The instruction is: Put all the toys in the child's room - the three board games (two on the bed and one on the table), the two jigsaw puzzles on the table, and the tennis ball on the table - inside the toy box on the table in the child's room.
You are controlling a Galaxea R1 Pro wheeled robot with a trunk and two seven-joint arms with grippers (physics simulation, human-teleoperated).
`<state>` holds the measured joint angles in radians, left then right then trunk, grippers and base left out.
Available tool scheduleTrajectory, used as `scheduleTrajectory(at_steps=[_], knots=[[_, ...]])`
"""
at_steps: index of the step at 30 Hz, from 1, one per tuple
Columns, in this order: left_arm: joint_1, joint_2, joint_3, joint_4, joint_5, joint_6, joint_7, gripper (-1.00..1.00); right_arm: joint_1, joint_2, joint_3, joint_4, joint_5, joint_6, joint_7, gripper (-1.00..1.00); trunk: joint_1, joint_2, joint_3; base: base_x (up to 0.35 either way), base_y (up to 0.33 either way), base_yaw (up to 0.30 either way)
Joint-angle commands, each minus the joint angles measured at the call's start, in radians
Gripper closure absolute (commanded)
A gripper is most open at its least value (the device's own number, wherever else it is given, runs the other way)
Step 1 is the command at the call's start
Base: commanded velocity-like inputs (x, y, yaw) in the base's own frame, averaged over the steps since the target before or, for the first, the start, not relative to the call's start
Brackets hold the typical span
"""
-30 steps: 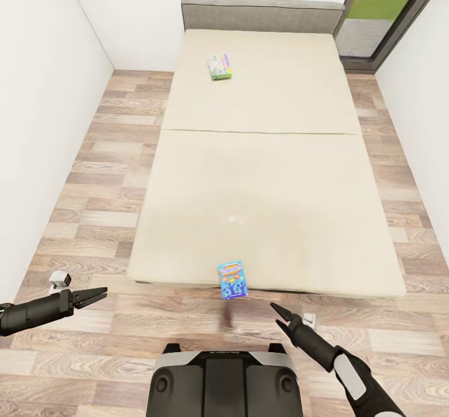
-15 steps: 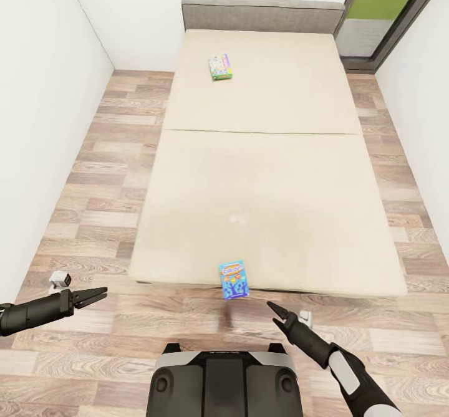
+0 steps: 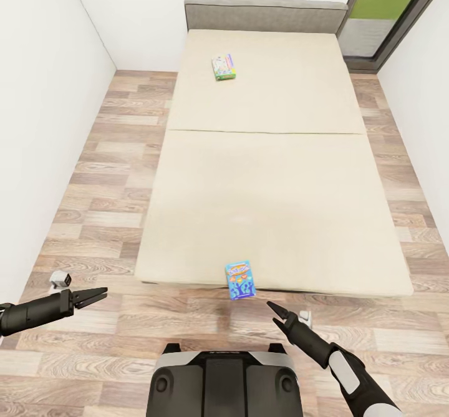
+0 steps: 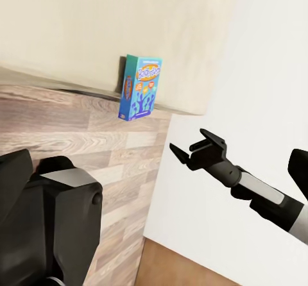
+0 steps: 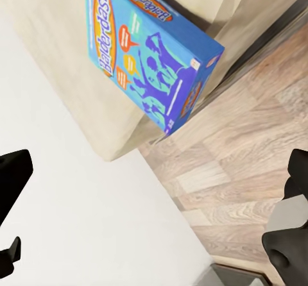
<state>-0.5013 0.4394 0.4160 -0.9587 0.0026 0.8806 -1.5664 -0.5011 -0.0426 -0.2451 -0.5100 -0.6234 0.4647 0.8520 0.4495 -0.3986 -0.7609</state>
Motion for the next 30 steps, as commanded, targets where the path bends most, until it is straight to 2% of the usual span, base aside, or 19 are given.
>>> scheduleTrajectory(at_steps=[1, 30], knots=[[0.000, 0.000, 0.000, 0.000, -0.001, 0.011, -0.004, -1.00, 0.000, 0.000, -0.002, 0.000, -0.005, 0.008, 0.001, -1.00, 0.001, -0.001, -0.001, 0.000, 0.017, 0.000], [0.000, -0.001, 0.002, 0.000, -0.001, 0.009, -0.004, -1.00, -0.001, 0.003, -0.002, 0.000, -0.005, 0.004, 0.002, -1.00, 0.001, -0.001, -0.001, 0.000, 0.039, 0.000]])
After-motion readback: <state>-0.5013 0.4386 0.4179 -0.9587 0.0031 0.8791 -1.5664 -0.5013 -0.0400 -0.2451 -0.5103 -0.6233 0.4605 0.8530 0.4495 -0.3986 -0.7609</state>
